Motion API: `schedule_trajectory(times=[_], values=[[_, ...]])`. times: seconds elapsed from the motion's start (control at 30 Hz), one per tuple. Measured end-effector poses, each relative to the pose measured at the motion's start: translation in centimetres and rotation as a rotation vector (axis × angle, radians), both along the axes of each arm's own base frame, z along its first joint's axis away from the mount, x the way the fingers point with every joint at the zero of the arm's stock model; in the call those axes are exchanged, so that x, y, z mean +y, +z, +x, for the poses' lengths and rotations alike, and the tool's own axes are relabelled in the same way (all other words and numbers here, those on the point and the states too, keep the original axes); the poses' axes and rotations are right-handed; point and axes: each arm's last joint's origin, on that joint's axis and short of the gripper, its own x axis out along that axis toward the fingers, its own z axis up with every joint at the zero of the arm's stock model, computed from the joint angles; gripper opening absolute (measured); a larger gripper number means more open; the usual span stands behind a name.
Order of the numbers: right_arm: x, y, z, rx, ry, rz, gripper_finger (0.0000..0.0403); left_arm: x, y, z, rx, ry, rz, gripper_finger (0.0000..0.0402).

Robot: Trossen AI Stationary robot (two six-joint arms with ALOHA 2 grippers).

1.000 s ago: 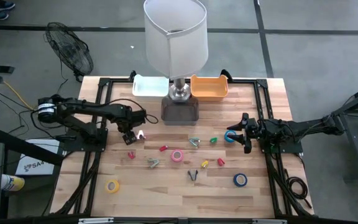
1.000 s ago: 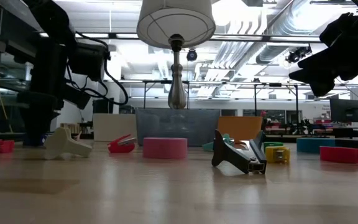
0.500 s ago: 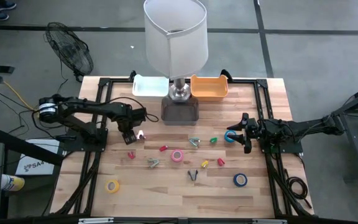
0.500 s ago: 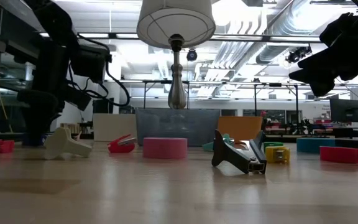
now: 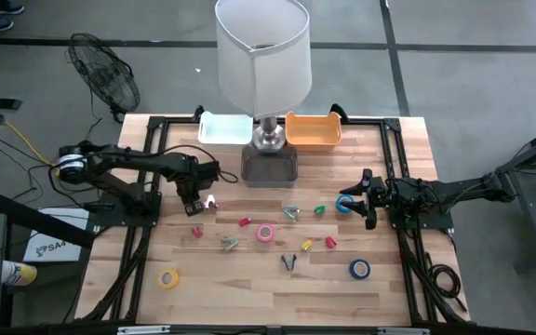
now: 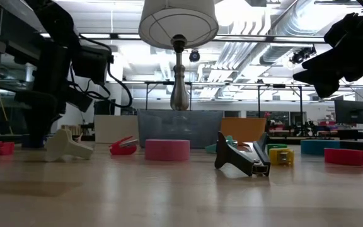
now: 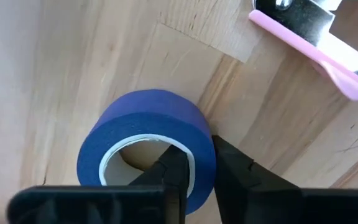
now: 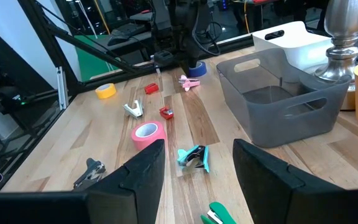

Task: Pick and place Stapler, Stapler remover, tape
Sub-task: Put the violet tape into the white bin

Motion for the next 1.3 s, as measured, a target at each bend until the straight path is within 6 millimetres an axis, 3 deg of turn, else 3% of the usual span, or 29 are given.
schedule_trajectory(times=[0.33, 0.8, 0.97, 1.3], values=[[0.0, 0.0, 0.0, 0.0, 0.0, 0.0, 0.0181, 1.6, 3.1, 1.2, -0.095, -0.05, 0.058, 0.0045], [0.0, 0.0, 0.0, 0.0, 0.0, 0.0, 0.0181, 8.0, 10.9, 1.8, -0.174, -0.075, 0.234, 0.0044], [0.0, 0.0, 0.0, 0.0, 0.001, 0.0, 0.0181, 10.5, 11.7, 1.5, -0.189, 0.001, 0.278, 0.0044], [0.0, 0.0, 0.0, 0.0, 0.0, 0.0, 0.0181, 15.4, 11.8, 3.3, -0.236, 0.063, 0.286, 0.0044]])
